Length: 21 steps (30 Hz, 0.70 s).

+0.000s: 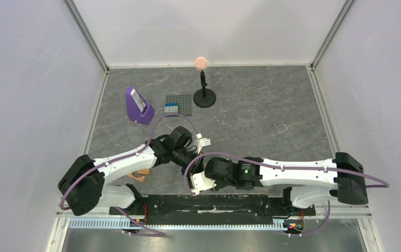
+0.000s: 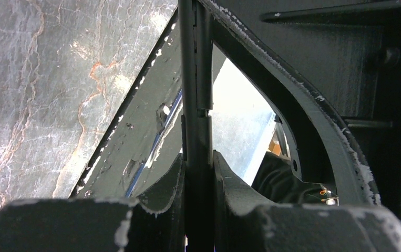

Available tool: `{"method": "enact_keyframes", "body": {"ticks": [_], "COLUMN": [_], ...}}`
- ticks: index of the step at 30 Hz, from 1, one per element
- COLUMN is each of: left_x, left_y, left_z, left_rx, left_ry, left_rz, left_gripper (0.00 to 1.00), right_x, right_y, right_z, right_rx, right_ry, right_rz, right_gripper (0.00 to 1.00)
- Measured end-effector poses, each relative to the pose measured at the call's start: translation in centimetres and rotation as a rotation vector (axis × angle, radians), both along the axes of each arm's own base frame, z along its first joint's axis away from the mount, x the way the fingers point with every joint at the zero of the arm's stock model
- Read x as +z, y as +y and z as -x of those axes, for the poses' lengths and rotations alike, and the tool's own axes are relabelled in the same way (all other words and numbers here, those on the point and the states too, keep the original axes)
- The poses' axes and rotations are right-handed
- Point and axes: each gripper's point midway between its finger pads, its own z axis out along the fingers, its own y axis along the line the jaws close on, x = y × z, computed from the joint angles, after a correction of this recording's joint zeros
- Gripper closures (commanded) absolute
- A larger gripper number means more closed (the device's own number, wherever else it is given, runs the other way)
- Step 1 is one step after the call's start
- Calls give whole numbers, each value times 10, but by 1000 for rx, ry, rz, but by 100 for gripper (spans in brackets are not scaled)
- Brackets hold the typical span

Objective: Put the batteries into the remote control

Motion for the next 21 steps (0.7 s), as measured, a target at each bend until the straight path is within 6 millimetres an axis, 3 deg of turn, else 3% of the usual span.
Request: {"method": "enact_keyframes", "body": {"ticks": [11,21], "left_x": [-5,0], "left_y": [-2,-5], "left_z": [-6,-4], "left_rx": [14,6], "left_ry": [-2,15], "left_rz": [-25,-1], "left_gripper": [98,98], "right_x": [-6,0], "right_y": [-3,-4], "right_z": [-6,-2], "right_rx": [-24,-20], "right_ry": [-27,3], "right_rz": [52,69], "right_gripper": [82,74]}}
